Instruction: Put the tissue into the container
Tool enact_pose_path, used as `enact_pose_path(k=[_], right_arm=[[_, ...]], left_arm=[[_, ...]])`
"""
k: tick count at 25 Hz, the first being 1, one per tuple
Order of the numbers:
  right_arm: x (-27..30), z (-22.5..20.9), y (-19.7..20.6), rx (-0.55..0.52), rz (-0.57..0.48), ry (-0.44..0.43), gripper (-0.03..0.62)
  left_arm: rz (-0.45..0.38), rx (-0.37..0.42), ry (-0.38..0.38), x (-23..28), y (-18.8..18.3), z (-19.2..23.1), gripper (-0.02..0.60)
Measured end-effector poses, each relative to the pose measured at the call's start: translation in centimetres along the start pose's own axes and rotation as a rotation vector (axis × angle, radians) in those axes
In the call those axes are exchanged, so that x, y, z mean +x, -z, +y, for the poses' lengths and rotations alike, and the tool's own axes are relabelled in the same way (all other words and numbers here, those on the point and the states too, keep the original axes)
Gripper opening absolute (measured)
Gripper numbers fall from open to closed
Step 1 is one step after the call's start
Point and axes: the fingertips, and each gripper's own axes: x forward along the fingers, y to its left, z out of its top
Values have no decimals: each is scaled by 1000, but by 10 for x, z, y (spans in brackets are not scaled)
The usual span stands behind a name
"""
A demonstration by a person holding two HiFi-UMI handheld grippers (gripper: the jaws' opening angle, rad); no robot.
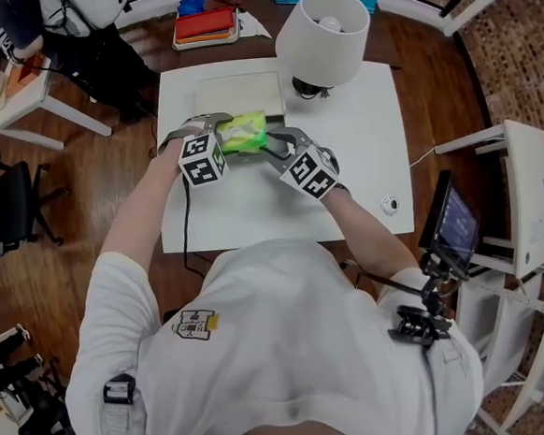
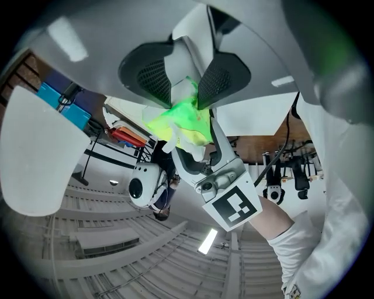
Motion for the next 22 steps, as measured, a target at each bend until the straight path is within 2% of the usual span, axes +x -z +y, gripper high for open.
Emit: enact_pose_path(k=[5,16,22], right_arm=[[15,-2,22,29,74,-46,140],[32,-3,50,83,146,-96,137],[53,-8,68,123,230,-130,137]], left_arm=[[16,-38,83,25,10,-8,345],[48,-58,188,52,21,-17,345],[91,-58,249,74,36,-16,348]])
